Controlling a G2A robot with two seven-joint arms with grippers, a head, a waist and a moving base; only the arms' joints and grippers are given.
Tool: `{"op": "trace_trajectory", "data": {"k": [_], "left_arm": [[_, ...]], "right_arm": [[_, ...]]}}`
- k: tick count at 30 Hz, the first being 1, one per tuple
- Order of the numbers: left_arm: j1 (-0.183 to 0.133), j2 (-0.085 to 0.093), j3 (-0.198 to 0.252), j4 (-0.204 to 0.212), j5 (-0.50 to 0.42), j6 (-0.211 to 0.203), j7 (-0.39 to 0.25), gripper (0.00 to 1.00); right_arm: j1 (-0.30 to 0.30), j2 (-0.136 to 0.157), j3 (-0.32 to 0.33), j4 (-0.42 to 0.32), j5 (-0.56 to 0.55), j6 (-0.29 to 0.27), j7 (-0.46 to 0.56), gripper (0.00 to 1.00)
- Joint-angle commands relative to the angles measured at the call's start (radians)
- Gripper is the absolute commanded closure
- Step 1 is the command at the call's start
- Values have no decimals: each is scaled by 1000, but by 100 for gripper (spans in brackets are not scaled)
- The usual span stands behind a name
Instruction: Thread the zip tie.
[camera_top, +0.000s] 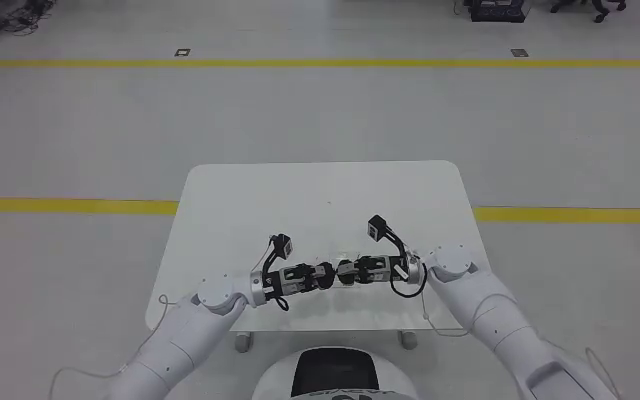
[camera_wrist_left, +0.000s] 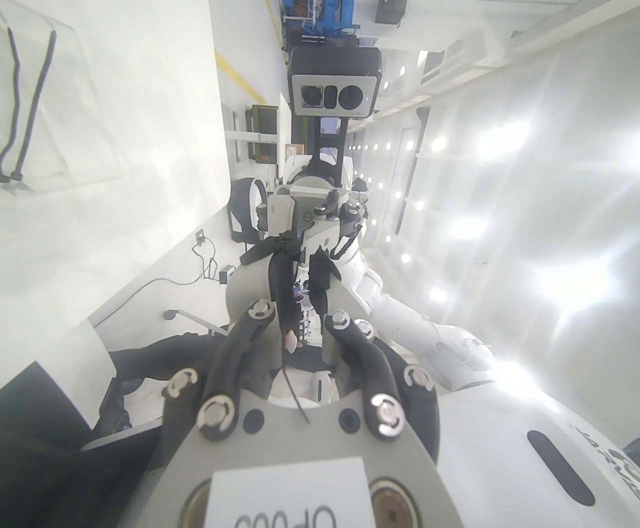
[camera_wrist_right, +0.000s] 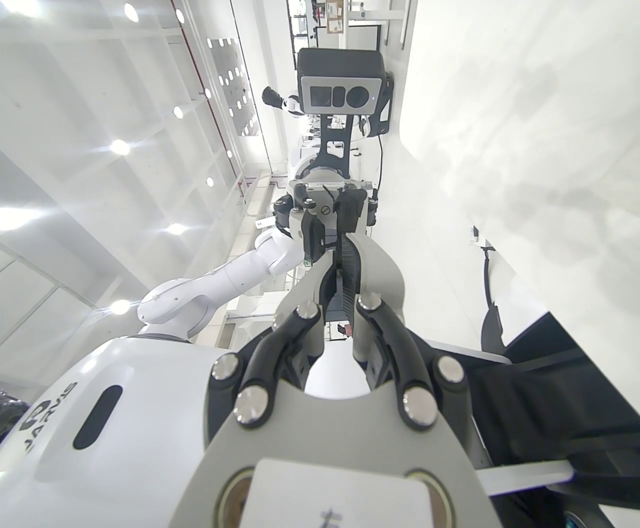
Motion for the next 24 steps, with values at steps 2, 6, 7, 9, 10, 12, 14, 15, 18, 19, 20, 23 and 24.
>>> {"op": "trace_trajectory", "data": {"k": [2, 6, 7, 9, 10, 12, 14, 15, 18, 19, 20, 23, 24], "left_arm": [[-2, 0, 2, 2, 0, 0, 0, 92], [-4, -1, 5, 4, 0, 0, -1, 93], [-4, -1, 6, 4, 0, 0, -1, 94], [-5, -2, 8, 4, 0, 0, 0, 93], [-5, -2, 8, 5, 0, 0, 0, 93], [-6, -2, 9, 5, 0, 0, 1, 93], [-6, -2, 10, 6, 0, 0, 1, 93], [-7, -2, 11, 6, 0, 0, 1, 93], [-7, -2, 12, 5, 1, 0, 3, 93], [-8, -3, 12, 5, 1, 0, 3, 93], [-8, -3, 13, 5, 1, 0, 3, 92], [-8, -3, 13, 5, 1, 0, 4, 92], [-7, -3, 13, 5, 1, 0, 4, 93]], "right_arm": [[1, -1, -1, 4, 2, -2, -2, 100], [2, -2, -2, 6, 4, -3, -3, 100], [2, -2, -2, 7, 5, -3, -2, 100], [3, -2, -2, 8, 6, -4, -2, 100], [3, -2, -3, 9, 6, -4, -2, 100], [4, -3, -4, 10, 6, -4, 0, 100], [5, -3, -6, 11, 5, -4, 3, 100], [5, -3, -7, 11, 5, -4, 4, 100], [7, -4, -9, 13, 5, -5, 6, 100], [7, -4, -9, 13, 5, -4, 7, 100], [7, -4, -10, 14, 5, -4, 8, 100], [8, -5, -10, 15, 4, -4, 9, 100], [8, -5, -10, 15, 4, -4, 9, 100]]}}
